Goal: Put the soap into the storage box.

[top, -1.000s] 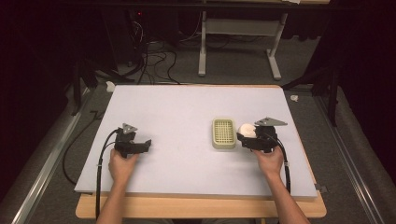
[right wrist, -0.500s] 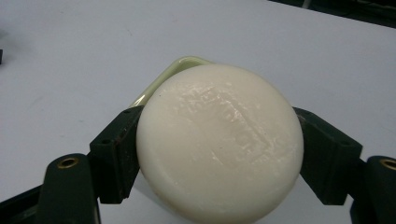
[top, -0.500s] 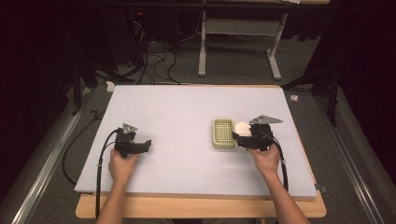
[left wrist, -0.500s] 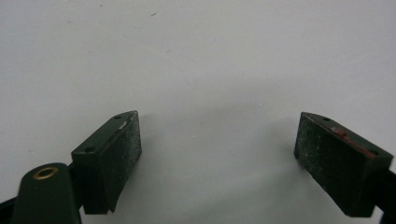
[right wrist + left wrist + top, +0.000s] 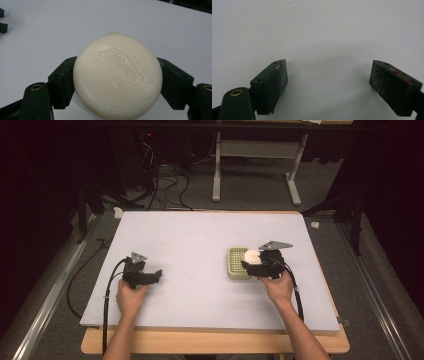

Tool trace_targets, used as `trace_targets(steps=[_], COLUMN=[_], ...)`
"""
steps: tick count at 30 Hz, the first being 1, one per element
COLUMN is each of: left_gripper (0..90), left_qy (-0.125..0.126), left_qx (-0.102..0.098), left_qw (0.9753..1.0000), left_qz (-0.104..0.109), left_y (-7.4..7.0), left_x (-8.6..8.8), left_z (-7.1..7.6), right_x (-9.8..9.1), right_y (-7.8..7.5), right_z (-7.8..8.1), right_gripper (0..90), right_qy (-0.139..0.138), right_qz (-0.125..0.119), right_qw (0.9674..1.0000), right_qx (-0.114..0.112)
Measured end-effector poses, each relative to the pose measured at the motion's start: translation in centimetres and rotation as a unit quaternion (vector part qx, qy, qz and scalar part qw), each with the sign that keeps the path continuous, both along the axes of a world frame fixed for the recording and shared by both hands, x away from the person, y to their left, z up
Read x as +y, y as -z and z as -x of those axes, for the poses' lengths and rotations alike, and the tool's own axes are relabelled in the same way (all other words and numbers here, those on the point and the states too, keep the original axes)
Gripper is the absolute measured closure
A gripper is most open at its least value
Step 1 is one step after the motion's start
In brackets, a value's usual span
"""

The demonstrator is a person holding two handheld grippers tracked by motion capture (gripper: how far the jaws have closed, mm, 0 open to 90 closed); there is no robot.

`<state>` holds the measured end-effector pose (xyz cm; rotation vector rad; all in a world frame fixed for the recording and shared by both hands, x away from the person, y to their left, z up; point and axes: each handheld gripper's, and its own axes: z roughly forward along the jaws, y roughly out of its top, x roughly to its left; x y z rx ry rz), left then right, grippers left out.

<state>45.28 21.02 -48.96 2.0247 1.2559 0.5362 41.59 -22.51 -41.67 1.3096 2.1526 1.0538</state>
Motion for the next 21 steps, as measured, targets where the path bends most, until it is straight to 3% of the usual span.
trace_targets(steps=[21], left_gripper=[15.3], left_qy=[0.000], left_qx=[0.001], left_qw=[1.0000], left_qz=[0.001], left_y=[0.0], left_x=[0.0], left_z=[0.0], right_x=[2.6], right_y=[0.6], right_z=[-1.8], right_gripper=[25.0], right_qy=[-0.021], right_qz=[0.022], right_qw=[0.9992], right_qx=[0.025])
